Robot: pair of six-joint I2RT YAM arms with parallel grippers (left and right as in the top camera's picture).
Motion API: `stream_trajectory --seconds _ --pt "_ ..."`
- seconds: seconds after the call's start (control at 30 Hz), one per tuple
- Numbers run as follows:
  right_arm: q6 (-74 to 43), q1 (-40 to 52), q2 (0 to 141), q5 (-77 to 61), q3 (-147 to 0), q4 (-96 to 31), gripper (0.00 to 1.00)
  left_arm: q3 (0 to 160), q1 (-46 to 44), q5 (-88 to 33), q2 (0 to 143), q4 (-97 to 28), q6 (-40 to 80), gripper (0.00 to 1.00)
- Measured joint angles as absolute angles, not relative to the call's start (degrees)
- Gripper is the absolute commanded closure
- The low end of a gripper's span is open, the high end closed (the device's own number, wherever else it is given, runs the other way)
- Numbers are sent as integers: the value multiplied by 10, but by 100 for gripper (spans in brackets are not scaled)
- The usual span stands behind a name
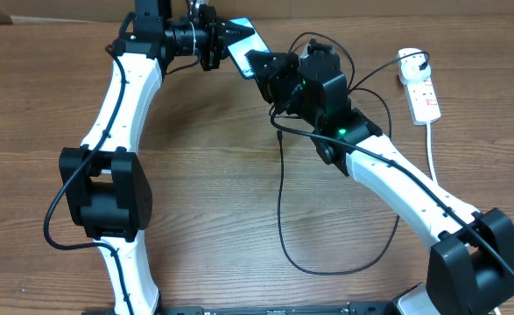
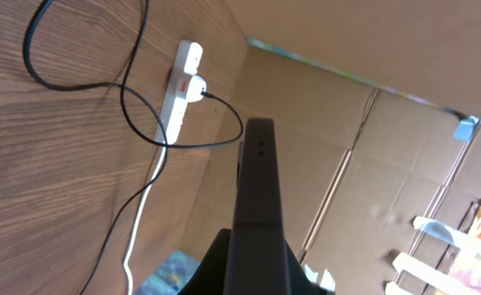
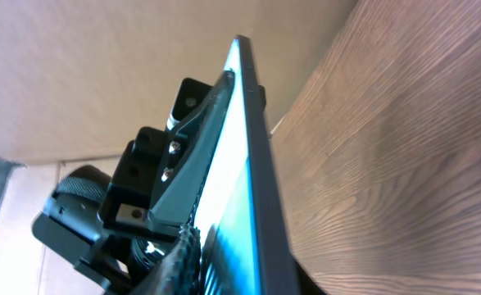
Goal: Plug charger to phone and switch on socket
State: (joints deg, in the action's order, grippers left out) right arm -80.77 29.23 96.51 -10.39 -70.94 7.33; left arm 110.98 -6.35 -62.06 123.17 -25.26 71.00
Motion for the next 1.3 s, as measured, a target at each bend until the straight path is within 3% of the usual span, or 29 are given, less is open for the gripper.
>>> stream_trajectory --seconds 0.1,0.2,0.37,0.63,0.93,1.3 --pt "-797 295 965 -113 -709 70 63 1110 -64 -610 1232 -253 720 96" --pt "-792 296 965 -118 -709 71 51 1110 -64 -607 1232 -253 725 96" --pt "-769 293 965 -132 -709 94 19 1110 -64 -605 1232 -253 725 96" --pt "-696 212 947 -153 -709 15 3 1110 -42 -621 1232 -293 714 96" --pt "-545 104 868 -159 -712 -218 2 1110 10 -736 1232 -379 712 96" --pt "-367 105 867 -94 -713 -442 2 1110 10 -858 1232 -560 701 96"
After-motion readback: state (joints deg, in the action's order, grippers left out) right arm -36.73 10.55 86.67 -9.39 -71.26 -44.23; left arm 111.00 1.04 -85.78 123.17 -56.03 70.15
